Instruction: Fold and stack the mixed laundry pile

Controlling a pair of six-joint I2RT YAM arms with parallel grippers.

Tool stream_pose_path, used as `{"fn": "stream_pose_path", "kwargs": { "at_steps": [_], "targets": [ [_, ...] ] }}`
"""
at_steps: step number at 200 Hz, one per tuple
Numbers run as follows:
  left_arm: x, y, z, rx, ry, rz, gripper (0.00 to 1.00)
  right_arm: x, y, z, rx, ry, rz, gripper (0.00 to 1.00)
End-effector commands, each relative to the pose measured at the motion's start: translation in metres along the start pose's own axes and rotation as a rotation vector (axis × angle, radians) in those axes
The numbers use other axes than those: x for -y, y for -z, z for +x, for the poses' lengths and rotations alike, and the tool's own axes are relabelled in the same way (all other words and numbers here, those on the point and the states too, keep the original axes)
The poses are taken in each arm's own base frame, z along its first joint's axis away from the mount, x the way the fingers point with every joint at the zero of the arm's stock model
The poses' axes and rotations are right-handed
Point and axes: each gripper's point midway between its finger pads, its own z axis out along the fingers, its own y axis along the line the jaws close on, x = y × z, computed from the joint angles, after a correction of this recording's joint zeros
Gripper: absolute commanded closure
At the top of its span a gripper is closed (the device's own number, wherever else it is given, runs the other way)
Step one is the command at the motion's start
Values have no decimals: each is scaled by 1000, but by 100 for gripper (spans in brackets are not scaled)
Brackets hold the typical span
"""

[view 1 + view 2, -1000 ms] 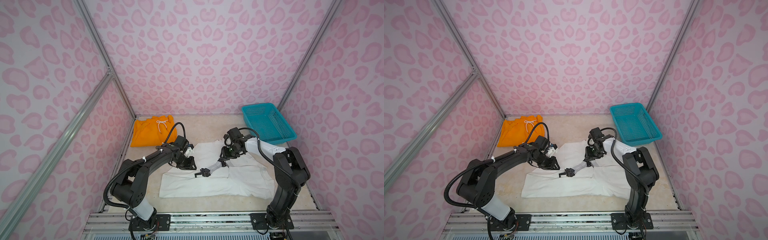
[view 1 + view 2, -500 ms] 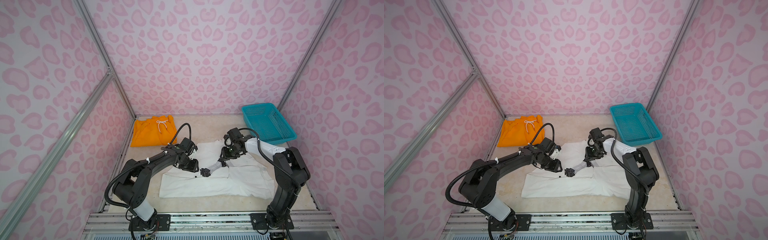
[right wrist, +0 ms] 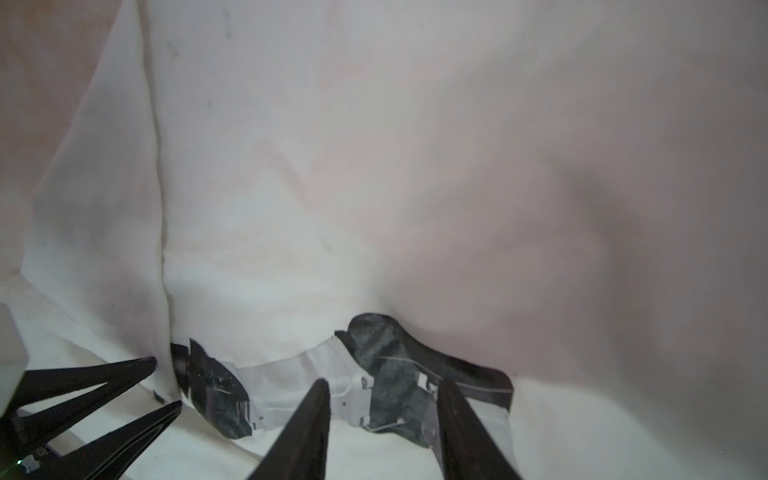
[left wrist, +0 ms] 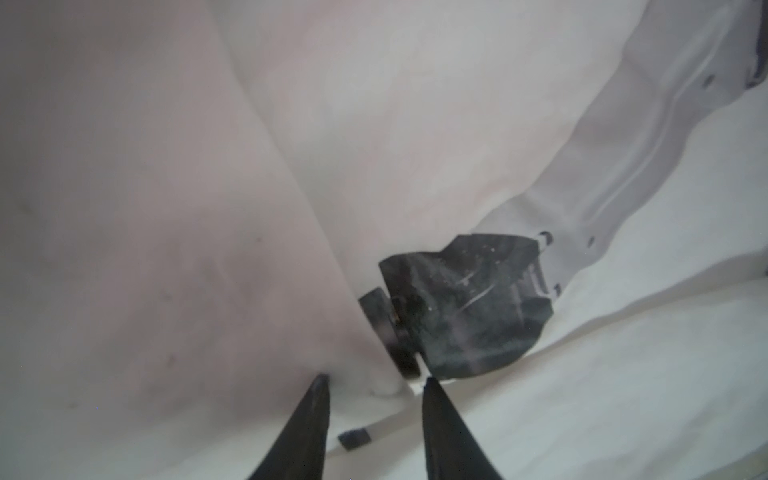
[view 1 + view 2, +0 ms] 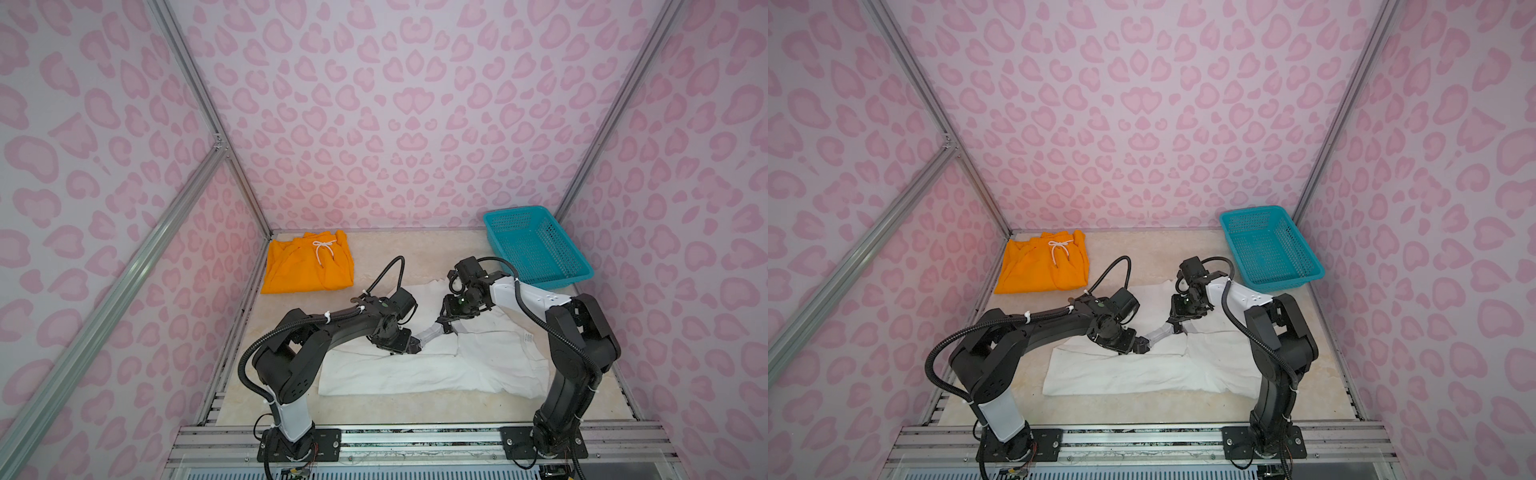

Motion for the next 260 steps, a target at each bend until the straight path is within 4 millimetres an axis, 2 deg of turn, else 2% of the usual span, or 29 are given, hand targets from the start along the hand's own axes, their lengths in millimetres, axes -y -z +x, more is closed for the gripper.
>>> {"fn": "stream_pose_path", "kwargs": {
  "at_steps": [1, 63, 69, 102, 169, 188, 211, 240, 260],
  "targets": [
    [-11, -2, 0, -5, 68, -72, 59, 1, -1, 3, -3, -1, -3, 56],
    [2, -6, 2, -36, 76, -52, 63, 8, 0, 6, 1, -17, -3, 56],
    [3, -8, 4, -44, 78, -58, 68, 8, 1, 6, 2, -16, -5, 56],
    [-8, -15, 10, -70, 114, -128, 79, 9, 1, 7, 4, -17, -5, 56],
    [-12, 16, -4, -34, 95, -182, 82, 13, 1, 11, 5, -28, -9, 56],
    [-13, 25, -10, -23, 87, -186, 88, 14, 1, 12, 5, -29, -8, 56],
    [-15, 31, -15, -17, 87, -175, 90, 16, 1, 13, 6, -30, -7, 56],
    [-30, 36, -22, -10, 98, -183, 96, 18, 2, 14, 7, -35, -5, 56],
    [-56, 45, -37, 16, 129, -203, 97, 21, 5, 13, 13, -36, 3, 56]
  ]
}}
